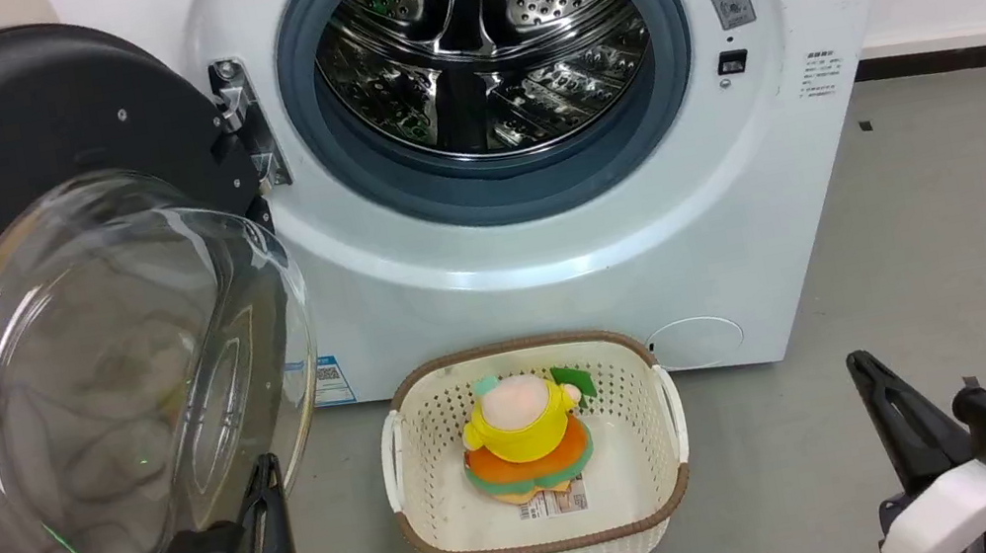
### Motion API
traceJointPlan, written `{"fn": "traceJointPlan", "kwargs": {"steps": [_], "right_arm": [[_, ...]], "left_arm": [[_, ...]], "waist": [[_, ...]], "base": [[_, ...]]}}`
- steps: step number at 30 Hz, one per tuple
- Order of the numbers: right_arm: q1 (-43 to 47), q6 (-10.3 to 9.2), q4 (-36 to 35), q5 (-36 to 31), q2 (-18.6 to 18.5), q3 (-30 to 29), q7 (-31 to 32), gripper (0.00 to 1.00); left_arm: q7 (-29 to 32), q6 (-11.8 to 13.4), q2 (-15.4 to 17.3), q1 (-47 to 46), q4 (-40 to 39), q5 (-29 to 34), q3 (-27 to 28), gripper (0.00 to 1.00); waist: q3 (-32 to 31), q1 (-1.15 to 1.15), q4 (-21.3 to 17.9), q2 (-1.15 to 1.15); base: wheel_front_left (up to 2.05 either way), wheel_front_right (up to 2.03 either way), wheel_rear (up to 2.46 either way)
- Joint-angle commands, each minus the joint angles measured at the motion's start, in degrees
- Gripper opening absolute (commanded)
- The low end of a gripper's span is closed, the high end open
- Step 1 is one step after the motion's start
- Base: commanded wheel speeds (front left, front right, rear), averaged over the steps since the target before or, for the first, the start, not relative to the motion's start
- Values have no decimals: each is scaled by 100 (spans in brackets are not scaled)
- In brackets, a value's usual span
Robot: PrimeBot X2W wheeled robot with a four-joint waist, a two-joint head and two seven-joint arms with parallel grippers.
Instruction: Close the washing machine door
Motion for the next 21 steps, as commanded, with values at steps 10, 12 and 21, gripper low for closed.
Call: {"fn": "traceJointPlan", "kwargs": {"steps": [10, 12, 21], "right_arm": [[11, 0, 11, 45, 0, -1, -33, 100], [18, 0, 19, 75, 0, -1, -57, 100], [41, 1, 36, 197, -14, -4, -166, 100]], "left_arm": [[-35, 11, 0, 3, 13, -13, -23, 100], [-59, 17, 0, 2, 15, -21, -36, 100], [-167, 45, 0, 4, 9, -55, -96, 100]], "waist": [[1, 0, 1, 0], [1, 0, 3, 0], [-3, 0, 51, 0]], "base": [[0, 0, 0], [0, 0, 0], [0, 0, 0]]}}
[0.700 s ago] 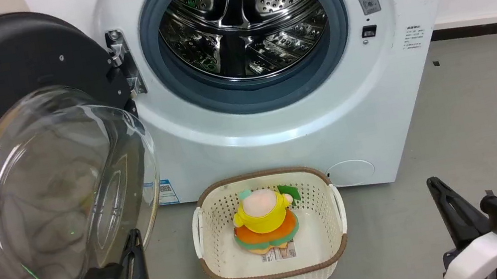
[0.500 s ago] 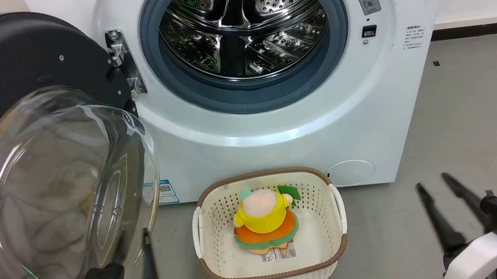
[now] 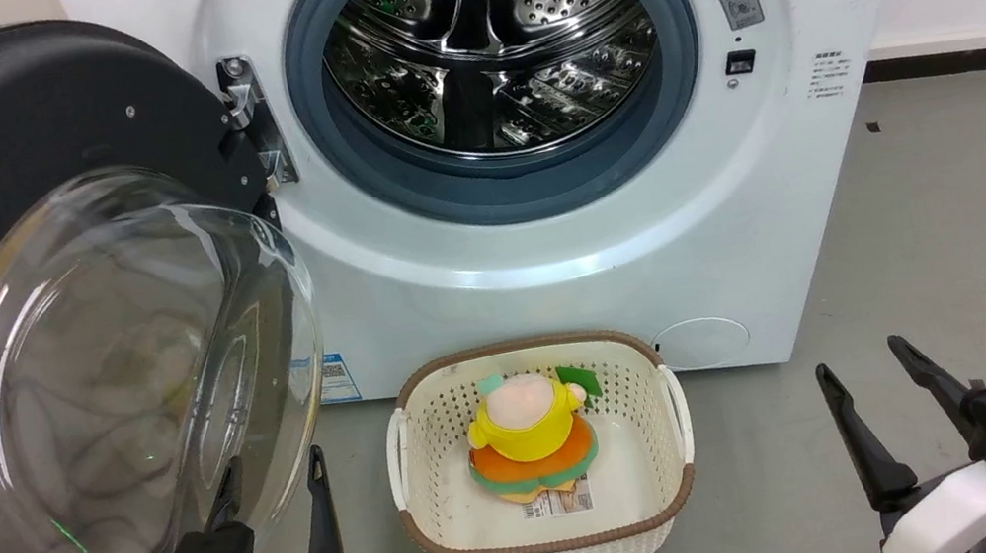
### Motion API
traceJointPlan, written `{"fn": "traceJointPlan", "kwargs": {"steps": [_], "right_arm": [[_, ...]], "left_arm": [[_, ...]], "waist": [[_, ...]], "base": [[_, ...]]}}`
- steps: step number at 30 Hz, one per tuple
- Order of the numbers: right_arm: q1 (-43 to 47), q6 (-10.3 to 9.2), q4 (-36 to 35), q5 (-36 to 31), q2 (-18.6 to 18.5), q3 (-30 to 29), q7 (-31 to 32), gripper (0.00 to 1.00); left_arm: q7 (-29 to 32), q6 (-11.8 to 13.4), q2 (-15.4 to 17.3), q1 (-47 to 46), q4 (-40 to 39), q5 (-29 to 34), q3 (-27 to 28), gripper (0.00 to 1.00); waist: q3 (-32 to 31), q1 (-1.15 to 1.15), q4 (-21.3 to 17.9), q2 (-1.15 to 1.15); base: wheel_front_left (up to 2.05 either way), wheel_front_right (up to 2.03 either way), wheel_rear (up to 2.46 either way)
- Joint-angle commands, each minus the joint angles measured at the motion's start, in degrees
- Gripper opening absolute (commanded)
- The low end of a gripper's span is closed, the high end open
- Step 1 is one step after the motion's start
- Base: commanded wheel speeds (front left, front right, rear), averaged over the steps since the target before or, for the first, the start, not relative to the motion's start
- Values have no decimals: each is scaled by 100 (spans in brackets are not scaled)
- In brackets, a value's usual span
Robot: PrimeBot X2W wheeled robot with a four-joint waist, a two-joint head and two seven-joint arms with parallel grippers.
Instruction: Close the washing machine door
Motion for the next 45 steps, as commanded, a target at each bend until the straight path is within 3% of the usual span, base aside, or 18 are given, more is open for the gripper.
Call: {"fn": "traceJointPlan", "kwargs": {"steps": [1, 18, 45], "right_arm": [[38, 1, 11, 60, -13, 0, -61, 100], [118, 1, 7, 288, -42, 54, -264, 100], [175, 2, 70, 642, -105, 279, -587, 100]], "left_arm": [[-65, 28, 1, 2, -3, -27, -9, 100], [-268, 68, 1, 22, -52, -76, -87, 100], [-591, 116, 3, 110, -196, -102, -132, 100]], "waist": [[-2, 0, 13, 0], [-48, 0, 357, 0], [-120, 0, 1285, 0]], "base": [[0, 0, 0], [0, 0, 0], [0, 0, 0]]}}
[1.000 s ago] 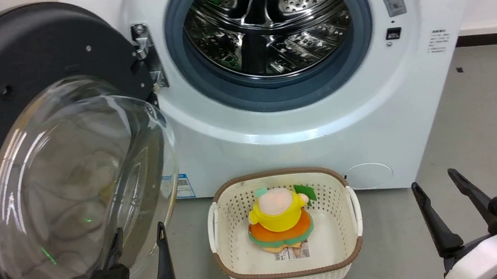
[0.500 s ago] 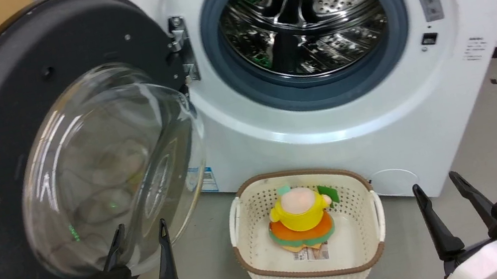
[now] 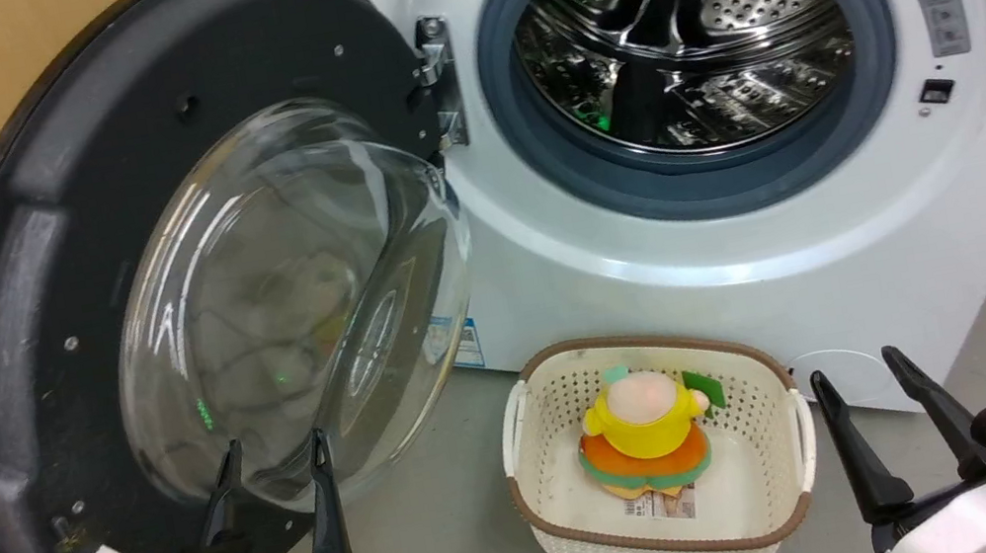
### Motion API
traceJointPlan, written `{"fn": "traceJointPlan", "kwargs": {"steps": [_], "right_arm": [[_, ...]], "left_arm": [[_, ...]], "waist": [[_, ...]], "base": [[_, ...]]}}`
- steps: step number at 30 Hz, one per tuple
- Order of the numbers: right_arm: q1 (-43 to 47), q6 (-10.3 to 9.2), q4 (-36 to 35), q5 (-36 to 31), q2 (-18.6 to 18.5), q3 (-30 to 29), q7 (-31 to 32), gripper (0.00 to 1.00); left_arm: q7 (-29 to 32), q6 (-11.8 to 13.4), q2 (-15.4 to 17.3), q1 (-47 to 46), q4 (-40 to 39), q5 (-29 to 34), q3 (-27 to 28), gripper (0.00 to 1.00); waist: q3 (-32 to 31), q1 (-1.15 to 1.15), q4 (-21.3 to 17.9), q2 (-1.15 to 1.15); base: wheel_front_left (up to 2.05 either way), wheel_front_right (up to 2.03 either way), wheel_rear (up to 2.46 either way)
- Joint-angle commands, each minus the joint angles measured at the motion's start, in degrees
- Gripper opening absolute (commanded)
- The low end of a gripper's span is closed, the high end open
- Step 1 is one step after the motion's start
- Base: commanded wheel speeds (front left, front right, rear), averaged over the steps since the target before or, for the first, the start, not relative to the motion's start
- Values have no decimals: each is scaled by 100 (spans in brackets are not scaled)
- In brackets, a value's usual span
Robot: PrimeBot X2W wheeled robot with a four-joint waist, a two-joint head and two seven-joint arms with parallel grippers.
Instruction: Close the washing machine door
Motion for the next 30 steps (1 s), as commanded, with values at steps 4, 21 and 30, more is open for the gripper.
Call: {"fn": "traceJointPlan", "kwargs": {"steps": [4, 21, 30], "right_arm": [[-29, 2, 49, 123, -84, 107, -103, 100], [-269, 3, 233, 454, -287, 465, -306, 100], [-328, 3, 287, 611, -323, 580, -414, 100]], "left_arm": [[-93, 76, 3, 115, -117, -41, 13, 100], [-297, 273, 2, 305, -408, -104, 17, 100], [-405, 347, 1, 365, -515, -118, -7, 100]], "waist": [[29, 0, 144, 0], [117, 0, 611, 0], [127, 0, 830, 0]], "base": [[0, 0, 0], [0, 0, 0], [0, 0, 0]]}}
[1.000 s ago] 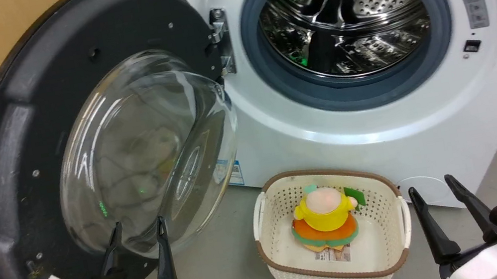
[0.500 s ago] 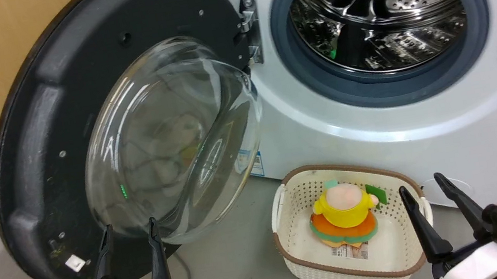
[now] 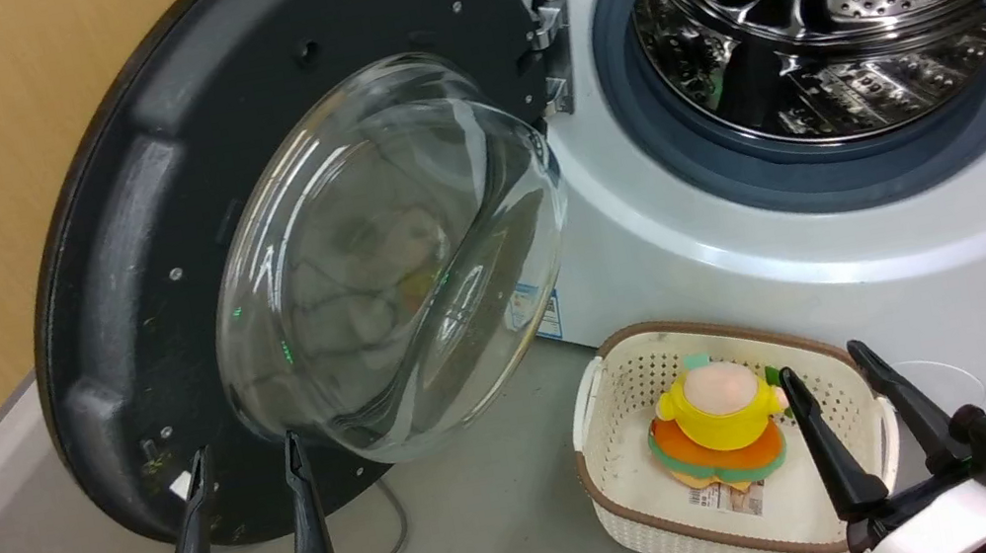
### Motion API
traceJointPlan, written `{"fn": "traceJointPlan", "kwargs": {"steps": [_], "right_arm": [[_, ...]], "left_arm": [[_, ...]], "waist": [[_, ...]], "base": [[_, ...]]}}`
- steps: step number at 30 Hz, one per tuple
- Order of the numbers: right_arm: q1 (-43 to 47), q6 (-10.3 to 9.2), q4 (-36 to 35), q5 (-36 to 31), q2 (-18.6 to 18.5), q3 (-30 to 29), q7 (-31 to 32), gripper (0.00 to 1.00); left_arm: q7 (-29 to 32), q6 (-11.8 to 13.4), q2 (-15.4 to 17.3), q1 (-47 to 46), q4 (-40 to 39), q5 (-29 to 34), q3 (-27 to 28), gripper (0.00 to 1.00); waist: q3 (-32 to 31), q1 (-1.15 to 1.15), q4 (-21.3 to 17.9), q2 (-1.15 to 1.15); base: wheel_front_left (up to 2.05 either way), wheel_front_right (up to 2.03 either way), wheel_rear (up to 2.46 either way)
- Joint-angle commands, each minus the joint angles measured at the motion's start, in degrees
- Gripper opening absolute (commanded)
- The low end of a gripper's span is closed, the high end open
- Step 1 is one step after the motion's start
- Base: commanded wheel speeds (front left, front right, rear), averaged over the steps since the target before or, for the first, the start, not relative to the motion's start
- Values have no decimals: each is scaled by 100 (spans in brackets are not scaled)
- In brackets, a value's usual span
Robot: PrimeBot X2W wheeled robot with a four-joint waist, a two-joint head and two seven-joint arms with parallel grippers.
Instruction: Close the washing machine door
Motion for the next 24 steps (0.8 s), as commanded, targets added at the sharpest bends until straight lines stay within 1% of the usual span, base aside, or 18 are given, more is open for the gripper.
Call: {"fn": "traceJointPlan", "kwargs": {"steps": [1, 14, 24], "right_arm": [[-103, 3, 34, 96, -49, 40, -71, 100], [-106, 4, 69, 281, -73, 130, -214, 100], [-76, 4, 84, 421, -101, 191, -334, 100]], "left_arm": [[-63, 47, 1, 84, -49, -20, -4, 100], [-206, 101, 1, 112, -135, -39, -7, 100], [-326, 201, 1, 151, -184, -152, -26, 100]], "waist": [[-2, 0, 56, 0], [-14, 0, 334, 0], [-1, 0, 582, 0]], "base": [[0, 0, 0], [0, 0, 0], [0, 0, 0]]}}
